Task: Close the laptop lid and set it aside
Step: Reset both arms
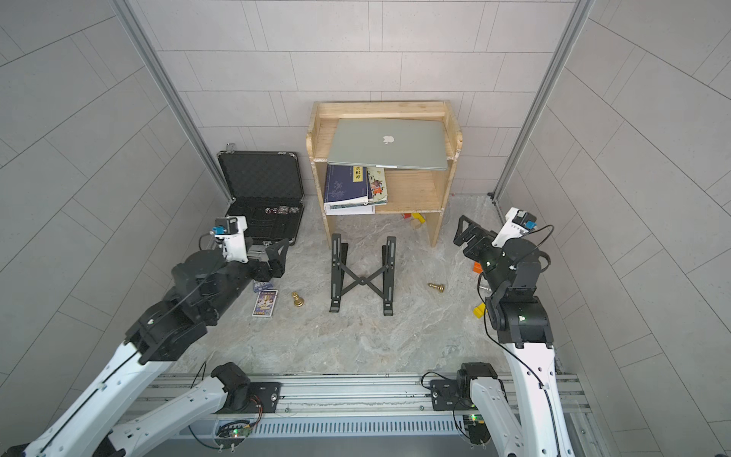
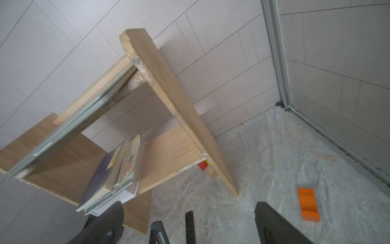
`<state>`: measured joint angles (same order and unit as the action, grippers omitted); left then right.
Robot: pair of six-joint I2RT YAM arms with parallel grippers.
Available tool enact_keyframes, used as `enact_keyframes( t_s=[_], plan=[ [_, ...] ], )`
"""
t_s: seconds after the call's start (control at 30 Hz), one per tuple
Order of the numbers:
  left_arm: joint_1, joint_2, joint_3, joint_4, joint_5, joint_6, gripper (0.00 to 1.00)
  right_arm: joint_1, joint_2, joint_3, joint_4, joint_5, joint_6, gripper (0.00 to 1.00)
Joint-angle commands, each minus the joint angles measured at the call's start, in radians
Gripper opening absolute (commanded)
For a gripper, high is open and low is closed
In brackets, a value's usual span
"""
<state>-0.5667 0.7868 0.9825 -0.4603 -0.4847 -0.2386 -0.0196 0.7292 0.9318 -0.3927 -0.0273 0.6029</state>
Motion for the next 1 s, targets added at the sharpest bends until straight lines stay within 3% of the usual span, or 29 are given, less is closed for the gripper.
enact_keyframes(
  t_s=[0.0, 0.07, 0.3, 0.6, 0.83, 0.97],
  plan=[
    [0.120, 0.025, -0.112, 0.104, 0.021, -0.060, 1.00, 0.009, 0.035, -0.109, 0.130, 0.102, -0.081, 1.00],
    [0.179, 0.047, -0.175, 0.169, 0.053, -0.075, 1.00, 0.012, 0.068, -0.191, 0.219, 0.169, -0.106, 0.99],
    [0.253, 0.197, -0.307, 0.364, -0.005, 0.039, 1.00, 0.015, 0.236, -0.432, 0.534, 0.333, -0.247, 1.00],
    [0.381, 0.405, -0.442, 0.708, 0.081, 0.095, 1.00, 0.034, 0.434, -0.559, 0.910, 0.306, -0.389, 1.00],
    [0.409, 0.579, -0.518, 0.981, 0.042, 0.150, 1.00, 0.052, 0.575, -0.589, 1.101, 0.289, -0.466, 1.00],
    [0.419, 0.620, -0.515, 1.061, 0.074, 0.240, 1.00, 0.053, 0.650, -0.565, 1.146, 0.263, -0.509, 1.00]
  ],
)
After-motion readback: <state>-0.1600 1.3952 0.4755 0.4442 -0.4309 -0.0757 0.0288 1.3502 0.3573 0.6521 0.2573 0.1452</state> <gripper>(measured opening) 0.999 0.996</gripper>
